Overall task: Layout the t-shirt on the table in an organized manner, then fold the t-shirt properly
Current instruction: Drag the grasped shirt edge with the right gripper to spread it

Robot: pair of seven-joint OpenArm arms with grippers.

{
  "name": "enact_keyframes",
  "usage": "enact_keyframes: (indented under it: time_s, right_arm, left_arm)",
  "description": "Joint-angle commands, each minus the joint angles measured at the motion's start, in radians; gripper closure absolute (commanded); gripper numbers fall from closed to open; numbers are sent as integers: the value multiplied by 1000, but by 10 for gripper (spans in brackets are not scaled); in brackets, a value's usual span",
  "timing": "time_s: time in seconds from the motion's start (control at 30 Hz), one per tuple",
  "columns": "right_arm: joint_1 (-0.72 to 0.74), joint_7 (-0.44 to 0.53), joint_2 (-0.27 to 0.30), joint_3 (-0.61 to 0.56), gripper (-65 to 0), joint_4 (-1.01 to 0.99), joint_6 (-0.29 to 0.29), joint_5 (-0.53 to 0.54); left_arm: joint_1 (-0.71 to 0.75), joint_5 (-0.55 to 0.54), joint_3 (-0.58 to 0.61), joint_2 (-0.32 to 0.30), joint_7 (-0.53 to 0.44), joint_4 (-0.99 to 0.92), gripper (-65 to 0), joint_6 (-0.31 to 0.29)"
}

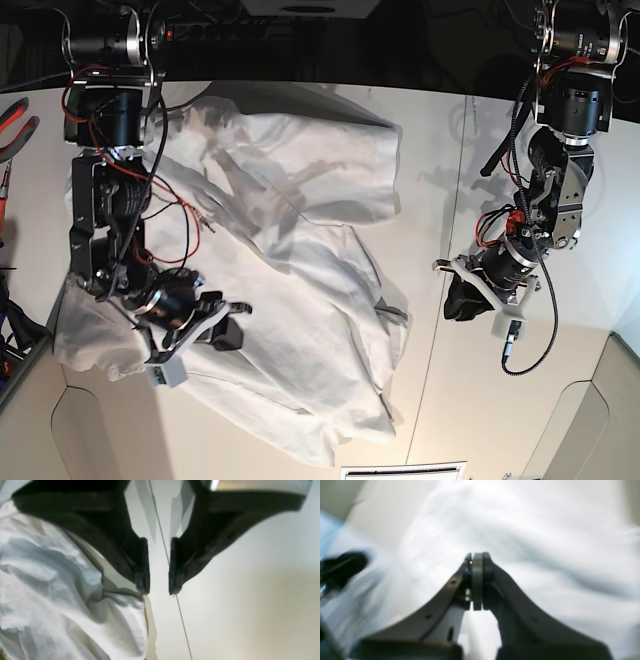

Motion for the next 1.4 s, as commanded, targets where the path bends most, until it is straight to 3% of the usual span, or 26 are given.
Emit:
enact_keyframes:
  time_s: [0.0,0.1,0.27,0.37,0.47,0.63,0.7,0.8,0.9,1.1,1.17,1.23,1.37]
  right_arm:
    - [1,14,-5,-9,0,17,23,42]
    - [-64,16,-10,-75,0,17,32,55]
    - [-150,21,15,-204,0,17,24,-90]
    - [-184,20,52,-259,0,17,-11,-158]
    - [-204,20,86,-278,0,16,-58,-212]
    - [-215,10,133,-278,0,17,-84,-233]
    - [-214,5,145,-278,0,16,-85,-238]
    - [-214,5,154,-278,0,17,-84,-237]
    - [-214,6,153,-278,0,16,-84,-222]
    - [-214,6,153,-278,0,16,-83,-200]
    - [-214,6,153,-278,0,16,-83,-200]
    - [-214,5,153,-278,0,17,-83,-200]
    - [-214,5,153,-278,0,17,-84,-200]
  left_arm:
    - [-28,-12,-5,-10,-28,15,-168,-4]
    - [-49,0,-5,-10,-27,14,-168,-3]
    - [-95,14,-5,3,6,12,-168,-3]
    - [-117,14,-5,22,18,-4,-168,-3]
    - [-145,14,-5,50,15,-88,-168,-3]
    - [-198,13,-4,114,-55,-293,-169,-7]
    - [-217,11,-4,138,-58,-344,-216,-42]
    - [-238,12,21,160,-59,-379,-303,-40]
    - [-247,38,77,165,-96,-380,-303,-10]
    - [-257,119,154,181,-133,-380,-303,132]
    - [-256,118,158,187,-133,-380,-300,139]
    - [-254,118,158,192,-133,-380,-262,139]
    - [-254,103,158,185,-133,-360,0,127]
